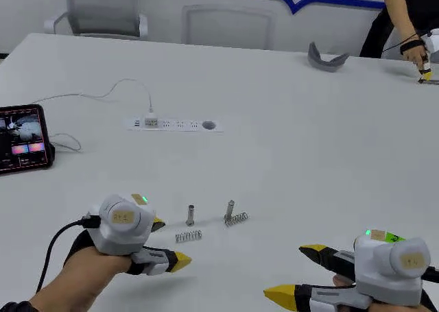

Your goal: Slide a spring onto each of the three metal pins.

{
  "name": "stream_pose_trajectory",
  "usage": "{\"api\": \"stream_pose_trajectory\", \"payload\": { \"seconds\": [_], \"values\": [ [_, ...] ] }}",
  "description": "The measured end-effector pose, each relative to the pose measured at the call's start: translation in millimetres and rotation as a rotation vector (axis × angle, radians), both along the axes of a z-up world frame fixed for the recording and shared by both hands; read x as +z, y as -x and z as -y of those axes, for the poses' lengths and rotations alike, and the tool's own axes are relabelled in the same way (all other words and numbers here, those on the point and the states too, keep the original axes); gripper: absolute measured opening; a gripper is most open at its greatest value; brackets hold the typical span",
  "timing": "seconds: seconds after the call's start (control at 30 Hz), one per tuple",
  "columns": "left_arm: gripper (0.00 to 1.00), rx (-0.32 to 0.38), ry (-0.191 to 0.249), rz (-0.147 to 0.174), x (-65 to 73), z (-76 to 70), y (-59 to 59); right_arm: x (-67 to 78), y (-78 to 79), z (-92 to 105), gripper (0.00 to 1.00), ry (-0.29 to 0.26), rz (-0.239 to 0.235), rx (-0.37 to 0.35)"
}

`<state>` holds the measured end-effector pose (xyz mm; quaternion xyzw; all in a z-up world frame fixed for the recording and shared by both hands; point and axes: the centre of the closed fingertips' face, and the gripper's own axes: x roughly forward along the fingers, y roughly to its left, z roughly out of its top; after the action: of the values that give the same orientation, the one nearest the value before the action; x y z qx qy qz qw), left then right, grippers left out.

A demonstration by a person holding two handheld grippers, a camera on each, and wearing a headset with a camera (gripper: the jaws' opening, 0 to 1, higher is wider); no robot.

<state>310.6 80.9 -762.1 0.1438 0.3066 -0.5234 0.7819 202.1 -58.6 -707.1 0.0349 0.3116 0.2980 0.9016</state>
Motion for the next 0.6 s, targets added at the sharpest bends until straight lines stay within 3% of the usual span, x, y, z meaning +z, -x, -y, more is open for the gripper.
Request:
{"api": "stream_pose_trajectory", "payload": {
  "seconds": [0.2, 0.43, 0.6],
  "values": [
    [0.5, -0.03, -0.024, -0.008, -14.0, 14.1, -6.1, 0.0, 4.9, 4.3, 0.77, -0.006, -0.001, -0.027],
    [0.44, -0.053, -0.071, -0.003, -29.1, 17.4, -8.1, -2.1, 9.5, 6.0, 0.77, -0.014, -0.006, -0.051],
    [0.39, -0.055, -0.08, -0.012, -34.3, 18.6, -8.8, -3.9, 12.1, 6.3, 0.77, -0.016, -0.011, -0.058]
  ]
}}
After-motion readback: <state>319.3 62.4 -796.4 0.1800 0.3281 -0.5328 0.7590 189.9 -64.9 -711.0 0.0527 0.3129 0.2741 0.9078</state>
